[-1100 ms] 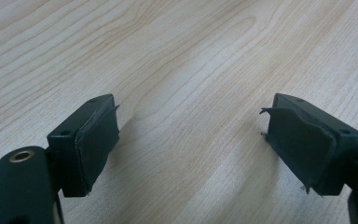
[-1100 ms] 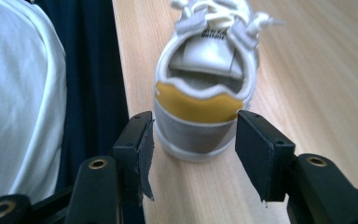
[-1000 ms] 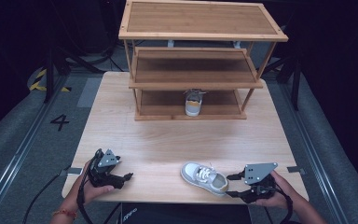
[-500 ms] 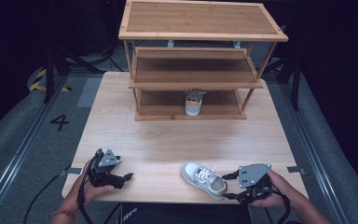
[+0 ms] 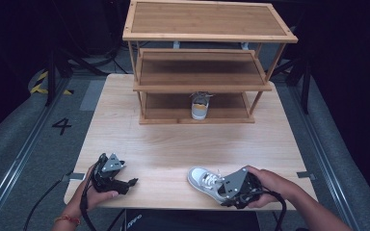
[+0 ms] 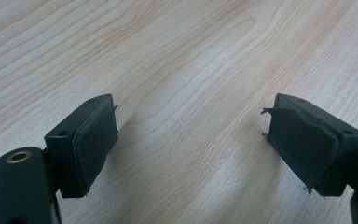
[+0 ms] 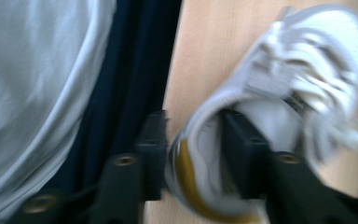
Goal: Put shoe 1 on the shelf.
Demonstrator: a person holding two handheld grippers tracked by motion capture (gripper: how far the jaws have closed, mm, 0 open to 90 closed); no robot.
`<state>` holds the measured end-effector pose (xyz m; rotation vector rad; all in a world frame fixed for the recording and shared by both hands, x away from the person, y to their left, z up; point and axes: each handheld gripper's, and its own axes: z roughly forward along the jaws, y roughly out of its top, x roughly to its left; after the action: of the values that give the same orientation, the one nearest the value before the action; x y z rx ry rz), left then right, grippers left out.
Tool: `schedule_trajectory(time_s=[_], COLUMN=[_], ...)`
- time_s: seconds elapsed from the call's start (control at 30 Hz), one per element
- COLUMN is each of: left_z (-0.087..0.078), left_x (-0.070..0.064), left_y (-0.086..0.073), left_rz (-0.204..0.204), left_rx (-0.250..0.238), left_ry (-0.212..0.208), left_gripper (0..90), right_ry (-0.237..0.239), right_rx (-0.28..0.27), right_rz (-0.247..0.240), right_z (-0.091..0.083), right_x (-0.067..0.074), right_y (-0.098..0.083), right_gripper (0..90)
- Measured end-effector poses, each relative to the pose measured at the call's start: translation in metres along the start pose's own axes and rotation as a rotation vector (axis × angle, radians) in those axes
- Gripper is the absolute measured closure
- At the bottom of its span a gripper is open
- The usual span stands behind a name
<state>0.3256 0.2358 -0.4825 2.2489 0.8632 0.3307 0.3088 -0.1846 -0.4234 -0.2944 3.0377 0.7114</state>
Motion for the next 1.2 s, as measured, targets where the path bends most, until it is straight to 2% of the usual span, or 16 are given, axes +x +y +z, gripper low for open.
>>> schedule_trajectory(time_s=[0.03, 0.1, 0.17, 0.2, 0.3, 0.33, 0.37, 0.47, 0.57, 0.7, 0.83, 0.87, 0.97, 1.07, 1.13, 1.2], left_z=[0.000, 0.000, 0.000, 0.000, 0.000, 0.000, 0.000, 0.001, 0.001, 0.001, 0.001, 0.001, 0.001, 0.001, 0.001, 0.002], left_x=[0.000, 0.000, 0.000, 0.000, 0.000, 0.000, 0.000, 0.000, 0.000, 0.001, 0.000, 0.000, 0.000, 0.000, 0.000, 0.000], left_y=[0.000, 0.000, 0.000, 0.000, 0.001, 0.001, 0.001, 0.001, 0.002, 0.002, 0.002, 0.002, 0.002, 0.002, 0.002, 0.002], left_rz=[0.000, 0.001, 0.003, 0.006, 0.004, 0.004, 0.007, 0.001, 0.005, 0.007, 0.004, 0.004, 0.005, 0.004, 0.000, -0.001], left_rx=[0.000, 0.000, 0.001, 0.001, 0.005, 0.005, 0.005, 0.007, 0.006, 0.006, 0.006, 0.006, 0.004, 0.005, 0.004, 0.003], left_ry=[0.000, 0.001, 0.001, 0.003, 0.001, 0.001, 0.001, -0.003, 0.001, 0.000, 0.000, 0.000, 0.000, 0.003, 0.004, 0.004], left_gripper=[15.8, 15.8, 15.8, 15.8, 15.7, 15.7, 15.7, 15.5, 15.4, 15.5, 15.5, 15.5, 15.5, 15.5, 15.4, 15.4], right_ry=[0.000, 0.056, 0.070, 0.057, 0.012, -0.007, -0.007, -0.074, -0.113, -0.114, -0.087, -0.087, -0.070, -0.048, -0.049, -0.002], right_rx=[0.000, 0.012, 0.008, -0.003, -0.074, -0.128, -0.128, -0.122, -0.117, -0.124, -0.059, -0.059, -0.005, 0.060, 0.106, 0.121], right_rz=[0.000, -0.003, -0.006, -0.002, 0.066, 0.123, 0.123, 0.161, 0.203, 0.222, 0.165, 0.165, 0.125, 0.098, 0.118, 0.109], right_z=[0.000, 0.008, 0.009, 0.008, 0.009, 0.010, 0.010, 0.016, 0.020, 0.018, 0.010, 0.010, 0.004, 0.002, 0.003, 0.004], right_x=[0.000, -0.006, -0.009, -0.010, -0.014, -0.018, -0.018, -0.018, -0.019, -0.023, -0.025, -0.025, -0.024, -0.024, -0.024, -0.026], right_y=[0.000, 0.003, 0.003, 0.003, -0.001, -0.002, -0.002, 0.007, 0.015, 0.020, 0.018, 0.018, 0.017, 0.020, 0.024, 0.027], right_gripper=[66.1, 68.3, 69.6, 71.3, 74.8, 74.5, 74.5, 74.5, 73.9, 59.8, 51.1, 51.1, 50.5, 52.6, 59.0, 63.3])
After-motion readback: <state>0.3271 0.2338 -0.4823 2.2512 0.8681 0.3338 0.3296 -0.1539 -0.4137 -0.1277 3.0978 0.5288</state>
